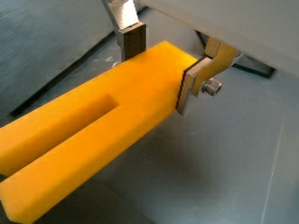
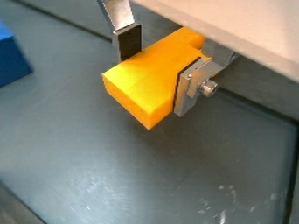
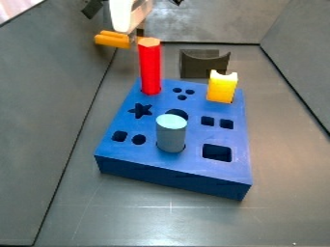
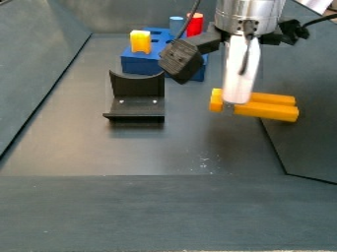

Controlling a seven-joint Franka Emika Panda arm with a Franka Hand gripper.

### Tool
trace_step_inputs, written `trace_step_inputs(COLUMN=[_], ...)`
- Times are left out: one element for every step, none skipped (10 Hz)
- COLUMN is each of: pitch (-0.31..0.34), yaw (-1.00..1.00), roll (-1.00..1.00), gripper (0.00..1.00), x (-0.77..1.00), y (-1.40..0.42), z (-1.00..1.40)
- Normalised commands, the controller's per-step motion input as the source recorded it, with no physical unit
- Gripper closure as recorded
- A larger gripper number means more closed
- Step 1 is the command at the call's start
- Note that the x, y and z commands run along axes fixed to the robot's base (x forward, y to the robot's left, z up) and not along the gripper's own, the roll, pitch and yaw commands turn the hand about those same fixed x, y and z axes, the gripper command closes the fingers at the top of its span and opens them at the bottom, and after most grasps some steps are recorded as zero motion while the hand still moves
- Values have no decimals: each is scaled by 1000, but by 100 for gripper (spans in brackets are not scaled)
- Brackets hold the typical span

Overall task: Pick up the double-square object. Move up. Rotate the double-square object. Place the double-square object on the fixture. Regrasp the double-square object. Move to above the board. Insert the double-square object.
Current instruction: Rotate the double-square object.

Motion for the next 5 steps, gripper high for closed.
trace_step_inputs(pitch=[-2, -3, -3, -3, -4], yaw=[-1000, -1000, -1000, -1000, -1000], roll=[-15, -17, -19, -20, -21], gripper=[100, 100, 100, 100, 100], x=[9, 9, 8, 8, 8], y=[22, 22, 23, 23, 23], z=[-15, -15, -15, -15, -15])
